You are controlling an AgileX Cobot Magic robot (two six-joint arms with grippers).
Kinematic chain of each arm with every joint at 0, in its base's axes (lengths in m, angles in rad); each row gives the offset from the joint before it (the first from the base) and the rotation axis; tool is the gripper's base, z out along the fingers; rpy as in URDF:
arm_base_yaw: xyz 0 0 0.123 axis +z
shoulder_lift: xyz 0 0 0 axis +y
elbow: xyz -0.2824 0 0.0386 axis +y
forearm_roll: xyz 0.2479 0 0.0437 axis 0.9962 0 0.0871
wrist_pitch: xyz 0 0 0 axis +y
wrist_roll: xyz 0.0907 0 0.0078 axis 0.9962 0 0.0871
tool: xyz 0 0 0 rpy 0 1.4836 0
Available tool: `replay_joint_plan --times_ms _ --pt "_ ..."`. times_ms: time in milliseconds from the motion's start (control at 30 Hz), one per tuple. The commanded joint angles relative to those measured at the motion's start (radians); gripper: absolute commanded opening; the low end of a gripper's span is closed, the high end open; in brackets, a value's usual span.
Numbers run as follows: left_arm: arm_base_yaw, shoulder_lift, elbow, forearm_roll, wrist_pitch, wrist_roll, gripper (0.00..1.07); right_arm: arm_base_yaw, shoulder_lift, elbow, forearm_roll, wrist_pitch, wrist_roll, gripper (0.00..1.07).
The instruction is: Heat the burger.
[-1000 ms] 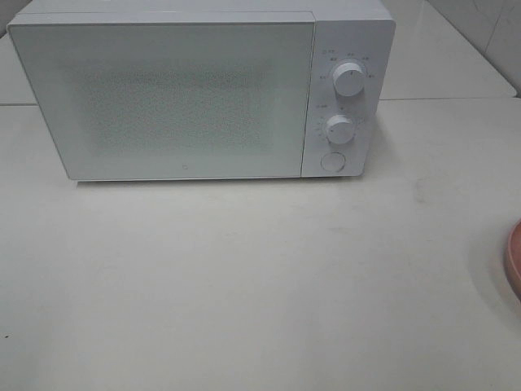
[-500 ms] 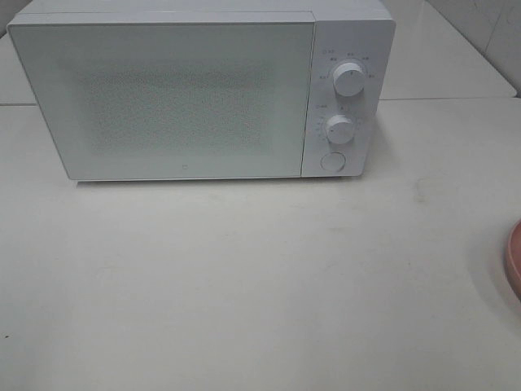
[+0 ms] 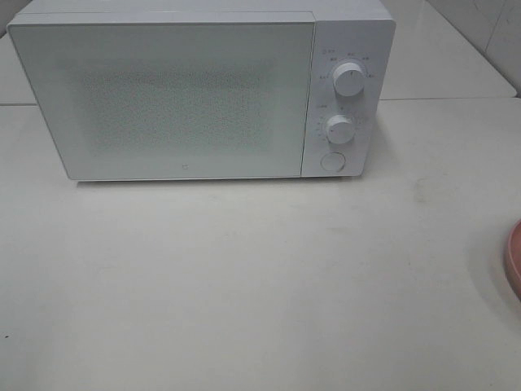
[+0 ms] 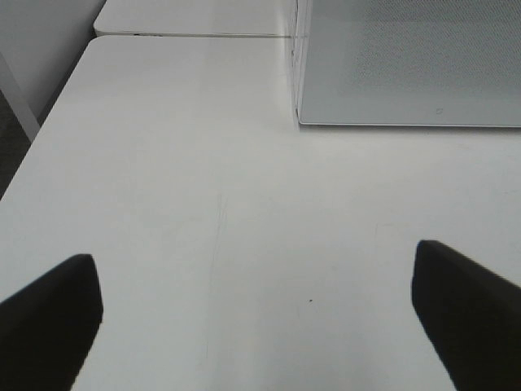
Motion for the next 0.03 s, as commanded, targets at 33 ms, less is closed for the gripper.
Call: replay_joint_plan --times_ms 33 --pt "0.001 -0.023 0.003 0.004 -0.007 -0.005 0.98 -0.007 -0.027 -0.001 0.003 -0.005 -0.014 0.75"
